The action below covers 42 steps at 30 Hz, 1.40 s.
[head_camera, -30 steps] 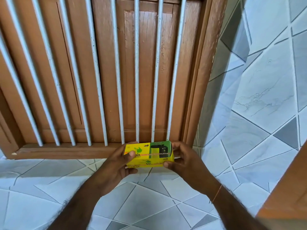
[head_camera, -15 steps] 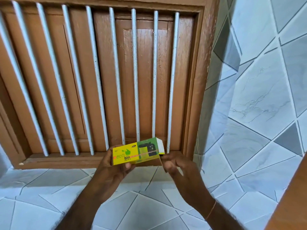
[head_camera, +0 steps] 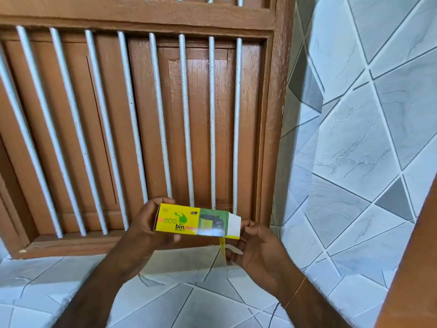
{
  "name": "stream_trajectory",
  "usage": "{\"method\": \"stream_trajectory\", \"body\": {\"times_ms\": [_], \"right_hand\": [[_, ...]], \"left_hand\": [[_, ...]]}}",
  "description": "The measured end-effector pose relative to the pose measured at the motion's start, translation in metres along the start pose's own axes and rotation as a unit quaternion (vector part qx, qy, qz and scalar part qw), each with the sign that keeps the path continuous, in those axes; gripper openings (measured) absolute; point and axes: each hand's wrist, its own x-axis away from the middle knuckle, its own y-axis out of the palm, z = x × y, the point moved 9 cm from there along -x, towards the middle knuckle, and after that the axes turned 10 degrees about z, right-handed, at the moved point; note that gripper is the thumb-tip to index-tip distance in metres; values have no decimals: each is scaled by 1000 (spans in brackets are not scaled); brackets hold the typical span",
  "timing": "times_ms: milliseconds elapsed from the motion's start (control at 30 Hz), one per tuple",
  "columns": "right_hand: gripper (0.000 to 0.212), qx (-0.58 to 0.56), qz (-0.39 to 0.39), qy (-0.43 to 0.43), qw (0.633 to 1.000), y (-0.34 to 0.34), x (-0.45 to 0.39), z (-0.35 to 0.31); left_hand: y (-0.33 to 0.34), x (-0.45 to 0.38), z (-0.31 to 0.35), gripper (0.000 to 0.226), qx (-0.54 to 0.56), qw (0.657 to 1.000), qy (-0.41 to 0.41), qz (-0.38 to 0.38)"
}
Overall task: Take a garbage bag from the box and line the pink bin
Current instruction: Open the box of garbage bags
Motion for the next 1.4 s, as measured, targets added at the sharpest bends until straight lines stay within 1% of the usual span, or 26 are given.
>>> {"method": "stream_trajectory", "body": {"times_ms": [67,167,233,400,467,500,567,667,800,867,933,1000,1067,1133,1200,1267,1333,1400], "right_hand": [[9,-16,5,2,1000,-2,-1,3],[35,18,36,-14,999,-3,-2,5],[42,23,48,-19,998,-4,-2,5],[35,36,60,-25,997,-8,-4,4],[36,14,71,-22,997,-11,-4,6],[34,-1,70,-17,997,-10,-4,8],[30,-32,73,9,997,-10,-4,17],[43,-81,78,72,991,-12,-8,40],[46,-134,100,133,977,-22,-12,67],[50,-164,105,162,968,-27,-13,76],[51,-174,98,166,966,-28,-12,75],[56,-178,124,157,963,-40,-16,72],[54,-186,172,140,957,-64,-20,68],[47,-184,227,100,951,-93,-21,56],[32,-172,257,58,949,-113,-18,40],[24,-159,265,35,950,-124,-15,29],[30,-151,264,24,952,-129,-13,21],[41,-144,264,19,954,-131,-12,19]], "left_hand": [[2,1,9,70,-22,1000,11,-4],[11,3,17,65,-54,998,32,-14],[16,4,20,62,-72,996,44,-14],[17,4,21,61,-82,996,43,-3],[19,5,24,61,-77,996,44,-8],[20,5,27,61,-83,995,44,-15],[25,6,33,60,-125,990,49,-37],[39,4,46,61,-217,970,77,-77],[59,3,66,61,-338,925,141,-99],[64,3,70,60,-366,912,151,-105],[61,1,73,60,-380,907,151,-102],[44,-1,74,62,-362,919,138,-80],[10,0,70,60,-290,950,114,-24],[-28,8,49,61,-223,971,73,41],[-55,17,8,69,-197,976,21,84],[-67,21,-38,72,-218,969,-13,113],[-69,15,-77,71,-221,966,-32,128],[-69,5,-105,66,-194,971,-42,136]]}}
